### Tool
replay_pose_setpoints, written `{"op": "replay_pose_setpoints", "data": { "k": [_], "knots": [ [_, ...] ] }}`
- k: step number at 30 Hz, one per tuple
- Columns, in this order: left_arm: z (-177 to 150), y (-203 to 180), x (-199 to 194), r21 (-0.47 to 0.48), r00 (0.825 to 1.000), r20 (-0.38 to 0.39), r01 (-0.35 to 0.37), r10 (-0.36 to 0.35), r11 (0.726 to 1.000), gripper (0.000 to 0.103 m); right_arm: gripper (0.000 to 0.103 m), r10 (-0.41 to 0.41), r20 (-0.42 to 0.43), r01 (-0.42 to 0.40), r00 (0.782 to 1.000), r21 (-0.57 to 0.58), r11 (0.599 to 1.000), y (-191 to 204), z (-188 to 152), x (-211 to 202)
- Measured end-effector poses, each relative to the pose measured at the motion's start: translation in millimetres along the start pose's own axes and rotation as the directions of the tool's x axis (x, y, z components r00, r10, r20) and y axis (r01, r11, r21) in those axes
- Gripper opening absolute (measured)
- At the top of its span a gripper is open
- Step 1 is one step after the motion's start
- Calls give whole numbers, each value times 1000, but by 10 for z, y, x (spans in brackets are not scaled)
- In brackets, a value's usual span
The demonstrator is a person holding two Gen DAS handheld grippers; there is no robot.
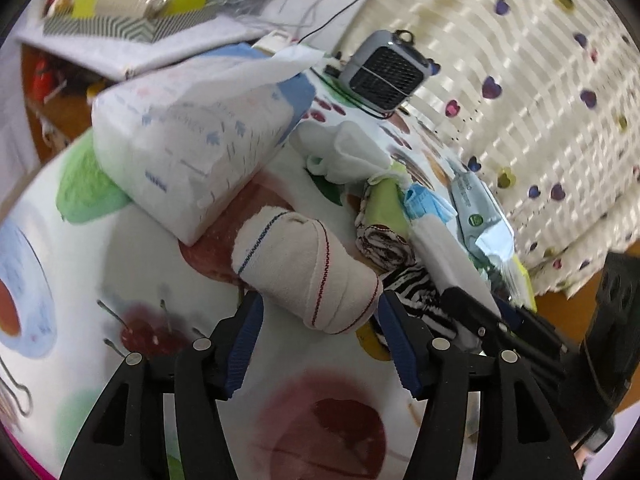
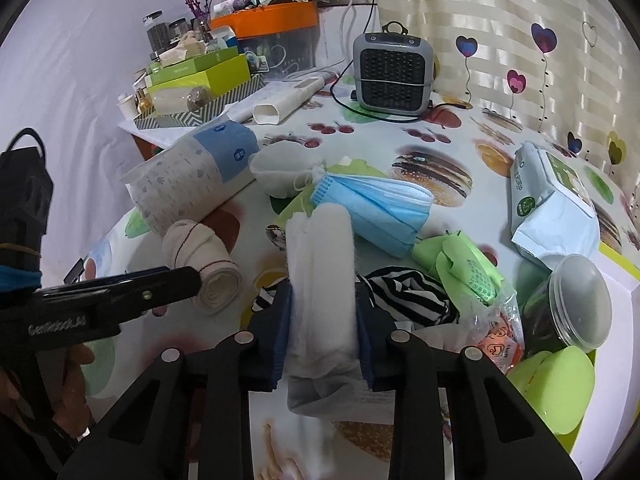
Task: Organize soft objects
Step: 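Carry the white folded cloth with the right tool into the white box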
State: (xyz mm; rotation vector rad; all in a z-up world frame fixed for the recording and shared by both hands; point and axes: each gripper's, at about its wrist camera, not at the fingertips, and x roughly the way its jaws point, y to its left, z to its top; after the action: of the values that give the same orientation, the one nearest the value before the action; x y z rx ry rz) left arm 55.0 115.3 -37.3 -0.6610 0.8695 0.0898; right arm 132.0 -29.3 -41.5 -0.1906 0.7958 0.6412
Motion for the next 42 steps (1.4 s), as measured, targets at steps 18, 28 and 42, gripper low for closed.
{"op": "replay_pose_setpoints", "data": {
  "k": [18,28,42],
  "knots": [
    [131,-61,197,-80,999,14,-47,49,996,56,29,18,30,-19,999,18,1000,-50,-31,-98],
    [47,-195,0,28,994,69,-87,85,996,47,29,16,77,-19,997,33,999,-58,-103,-309],
    [-179,-744,-371,224,994,107,-10,-15,975,47,29,-16,176,-4,984,112,994,-234,-304,-829]
  ]
}}
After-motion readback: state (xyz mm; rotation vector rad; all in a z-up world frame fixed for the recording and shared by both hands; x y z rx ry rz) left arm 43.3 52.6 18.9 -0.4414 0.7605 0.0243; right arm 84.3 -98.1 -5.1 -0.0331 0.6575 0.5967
